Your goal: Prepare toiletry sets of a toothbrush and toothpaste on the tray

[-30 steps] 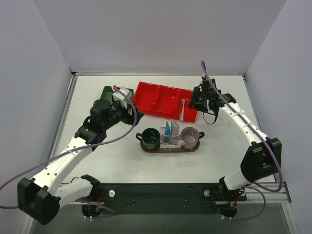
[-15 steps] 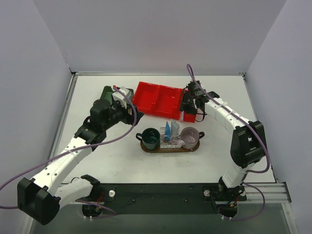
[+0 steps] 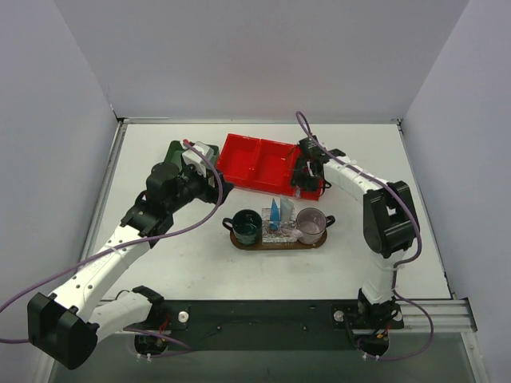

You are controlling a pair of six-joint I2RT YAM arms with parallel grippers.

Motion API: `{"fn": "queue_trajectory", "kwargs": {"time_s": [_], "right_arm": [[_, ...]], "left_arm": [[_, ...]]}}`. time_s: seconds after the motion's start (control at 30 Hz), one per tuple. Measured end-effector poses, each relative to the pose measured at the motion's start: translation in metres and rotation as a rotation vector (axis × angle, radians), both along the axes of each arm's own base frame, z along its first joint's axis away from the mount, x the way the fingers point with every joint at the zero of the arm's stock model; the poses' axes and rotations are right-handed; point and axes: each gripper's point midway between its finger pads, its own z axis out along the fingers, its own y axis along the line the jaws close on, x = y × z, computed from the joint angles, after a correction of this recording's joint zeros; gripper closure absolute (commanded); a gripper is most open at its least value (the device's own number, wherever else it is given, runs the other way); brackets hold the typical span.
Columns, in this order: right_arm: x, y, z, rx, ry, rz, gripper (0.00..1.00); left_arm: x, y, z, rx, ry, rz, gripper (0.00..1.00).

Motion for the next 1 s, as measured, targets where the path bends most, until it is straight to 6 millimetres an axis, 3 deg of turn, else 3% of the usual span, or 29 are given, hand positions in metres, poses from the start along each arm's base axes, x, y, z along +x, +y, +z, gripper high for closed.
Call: {"fn": "queue_trajectory", "kwargs": {"time_s": [0.33, 0.57, 0.8, 1.0], "right_arm": [[0.008, 0.002, -0.010, -0.010, 0.017, -0.002, 0.67], [0.008, 0.000, -0.013, -0.014, 0.023, -0.005, 0.86], [0.008, -0.004, -0.013, -0.039, 0.015, 0.006, 0.98], [0.007, -0.007, 0.006, -0.049, -0.028, 0.024, 0.99]], "left_arm": [[0.000, 0.000, 0.000, 0.001, 0.000, 0.000, 0.16], [0.000, 0.000, 0.000, 0.003, -0.002, -0.001, 0.16], [-0.001, 0.001, 0.002, 0.002, -0.007, 0.001, 0.16], [-0.001, 0.002, 0.004, 0.001, -0.016, 0.001, 0.16]]}}
